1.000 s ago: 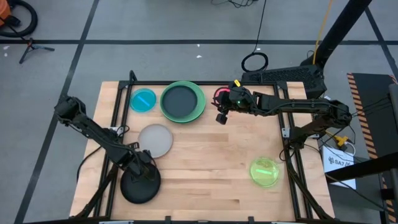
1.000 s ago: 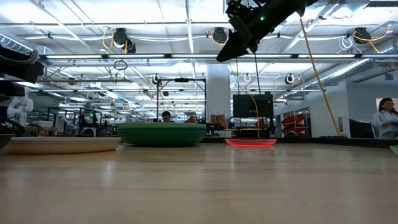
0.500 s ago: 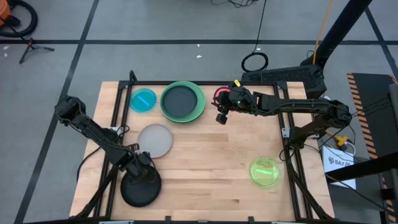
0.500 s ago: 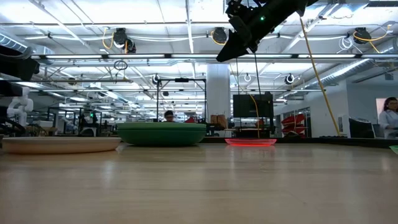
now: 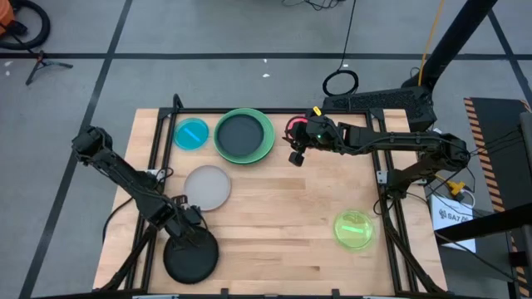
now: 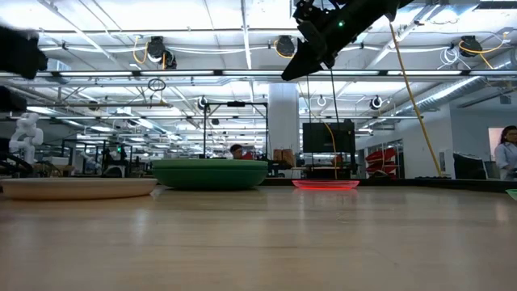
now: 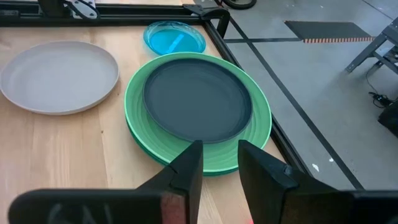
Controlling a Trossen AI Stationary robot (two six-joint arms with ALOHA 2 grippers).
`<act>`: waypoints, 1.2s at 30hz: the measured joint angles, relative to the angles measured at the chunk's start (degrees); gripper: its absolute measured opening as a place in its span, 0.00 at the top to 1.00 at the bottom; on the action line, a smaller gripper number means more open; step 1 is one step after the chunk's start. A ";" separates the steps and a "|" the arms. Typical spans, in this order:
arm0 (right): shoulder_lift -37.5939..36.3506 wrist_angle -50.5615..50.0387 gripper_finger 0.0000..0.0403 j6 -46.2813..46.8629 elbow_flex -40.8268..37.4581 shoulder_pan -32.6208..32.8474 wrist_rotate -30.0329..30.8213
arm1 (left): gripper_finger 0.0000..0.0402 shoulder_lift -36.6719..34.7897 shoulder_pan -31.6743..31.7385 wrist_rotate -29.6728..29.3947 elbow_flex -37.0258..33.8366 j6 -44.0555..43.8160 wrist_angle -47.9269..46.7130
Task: Stack plastic plates
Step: Stack the black plate on the dark blue plate
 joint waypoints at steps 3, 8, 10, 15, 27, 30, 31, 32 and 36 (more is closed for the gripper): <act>0.00 -1.20 0.77 0.00 0.00 0.01 0.00 | 0.97 -2.29 0.01 -2.78 1.53 -0.17 -0.44; 0.00 -3.84 0.77 -0.33 0.00 0.00 -0.47 | 0.97 -6.59 0.61 -9.40 4.47 -0.34 -1.53; -0.02 -5.42 0.77 -1.24 0.00 0.00 -2.76 | 0.97 -7.90 1.62 -11.92 6.19 -0.19 -4.34; -0.42 -5.93 0.77 -2.34 0.00 0.02 -4.52 | 0.97 -9.77 6.43 -19.08 11.57 0.01 -14.03; -3.20 -13.61 0.77 -3.73 -0.02 0.00 -4.43 | 0.97 -9.96 30.89 -29.39 20.97 10.36 -21.02; -5.00 -16.31 0.77 -2.69 0.00 0.01 -4.44 | 0.97 -9.96 39.18 -28.71 22.95 17.09 -20.29; -5.47 -16.73 0.77 -2.15 0.00 0.06 -4.44 | 0.97 -9.89 42.09 -27.77 23.51 19.63 -19.69; -6.05 -16.81 0.77 -1.63 0.02 0.09 -4.46 | 0.97 -9.82 45.08 -26.80 23.89 22.37 -18.58; -7.20 -18.37 0.77 -0.17 0.02 0.09 -4.46 | 0.97 -9.11 56.16 -22.33 24.17 33.33 -11.65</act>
